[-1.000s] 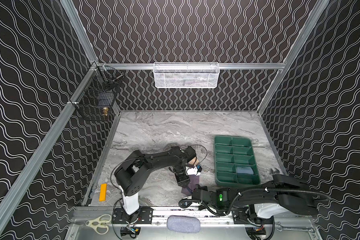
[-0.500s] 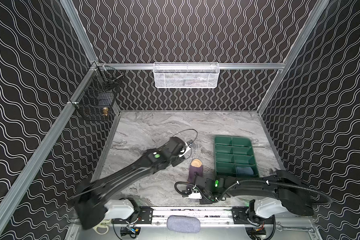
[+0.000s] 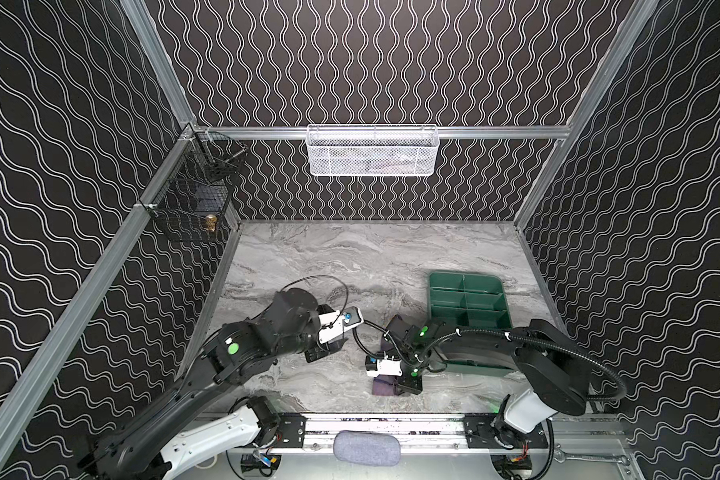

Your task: Roll the socks

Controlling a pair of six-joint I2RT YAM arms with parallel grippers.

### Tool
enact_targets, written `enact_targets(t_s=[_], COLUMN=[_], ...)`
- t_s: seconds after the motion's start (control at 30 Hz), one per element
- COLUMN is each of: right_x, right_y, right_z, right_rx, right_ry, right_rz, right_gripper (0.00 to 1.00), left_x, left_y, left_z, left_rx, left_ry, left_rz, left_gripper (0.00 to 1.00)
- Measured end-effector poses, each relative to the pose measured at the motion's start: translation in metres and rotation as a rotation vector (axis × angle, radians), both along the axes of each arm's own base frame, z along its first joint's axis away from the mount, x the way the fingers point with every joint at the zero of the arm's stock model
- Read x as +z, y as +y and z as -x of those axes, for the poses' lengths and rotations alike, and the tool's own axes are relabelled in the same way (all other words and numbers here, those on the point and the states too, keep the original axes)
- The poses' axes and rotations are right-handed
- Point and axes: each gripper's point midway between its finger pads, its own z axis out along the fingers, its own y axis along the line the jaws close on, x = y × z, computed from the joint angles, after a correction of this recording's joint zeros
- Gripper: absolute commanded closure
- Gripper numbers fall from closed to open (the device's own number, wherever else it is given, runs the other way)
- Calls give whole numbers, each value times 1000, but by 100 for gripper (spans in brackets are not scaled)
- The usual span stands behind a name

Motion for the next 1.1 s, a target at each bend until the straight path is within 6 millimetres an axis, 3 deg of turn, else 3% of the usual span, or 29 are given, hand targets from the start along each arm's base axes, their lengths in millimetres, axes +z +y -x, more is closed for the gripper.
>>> enact_targets(t_s=[0.13,0.33,0.47,0.77,1.1], right_x=[-4,-8,-11,-11,-11], right_y=[-2,2,3,6,6], right_z=[-2,1,3,7,7], right_rx=[-27,-65,-90,-128,-121], right_ry=[85,228,299,417,422], right_rz=[-10,-21,-30,-67,-94], right_gripper=[100,100,100,100,100], left_x=[-24,-50,-81,-168,-225], left_y=[-19,-52,-69,-69,-82], left_z=[13,44,59,73,81], left_rx=[-96,-246,-305,-333,-341], left_ry=[40,-41,-91,-88,-6], left_rz=[-64,-125,-236,-478,-522], left_gripper=[43,42,41,41,50])
